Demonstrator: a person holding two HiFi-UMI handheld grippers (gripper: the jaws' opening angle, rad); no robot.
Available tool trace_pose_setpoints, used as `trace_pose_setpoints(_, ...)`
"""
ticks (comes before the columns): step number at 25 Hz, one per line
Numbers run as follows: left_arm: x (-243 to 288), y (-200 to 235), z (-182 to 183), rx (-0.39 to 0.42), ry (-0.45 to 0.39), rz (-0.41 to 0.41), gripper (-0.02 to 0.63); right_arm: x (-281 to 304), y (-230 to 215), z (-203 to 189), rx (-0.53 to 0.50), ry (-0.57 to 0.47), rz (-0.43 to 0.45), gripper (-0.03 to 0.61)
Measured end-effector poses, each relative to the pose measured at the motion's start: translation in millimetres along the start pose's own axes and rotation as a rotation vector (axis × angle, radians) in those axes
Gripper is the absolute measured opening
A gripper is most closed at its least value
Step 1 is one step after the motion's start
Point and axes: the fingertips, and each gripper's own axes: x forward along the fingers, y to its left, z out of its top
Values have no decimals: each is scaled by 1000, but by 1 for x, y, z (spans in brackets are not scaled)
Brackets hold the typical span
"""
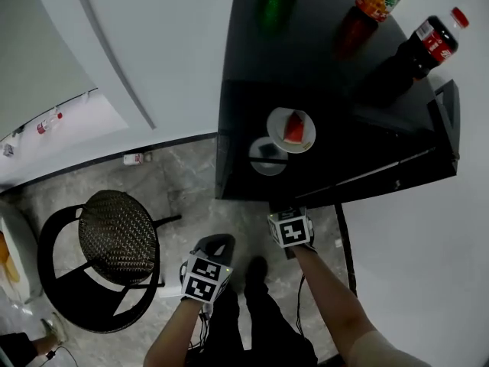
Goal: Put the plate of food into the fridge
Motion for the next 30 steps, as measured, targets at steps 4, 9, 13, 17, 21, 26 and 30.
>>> trace_pose_setpoints(4,-19,-10,17,-17,-4,-8,11,-41,2,2,31,16,-6,25)
trace_pose_setpoints(9,-53,-5,45,-11,-33,23,11,-79,16,8,72,4,9,25)
trace_pose_setpoints(13,-81,-5,62,-38,-63,47,11,-109,32,21,93,-6,53,25)
trace_pose_setpoints(17,-104,-7,82,-19,-86,74,11,-131,45,43,70,-30,100,25)
trace_pose_setpoints(21,-131,-8,83,-57,-110,94,11,-151,69,45,39,-23,154,25)
trace_pose_setpoints(26,-157,3,79,-134,-154,132,11,-171,95,60,42,-30,234,25)
trace_pose_setpoints(30,-184,10,69,-197,-179,150,11,-193,130,69,-25,-31,310,25)
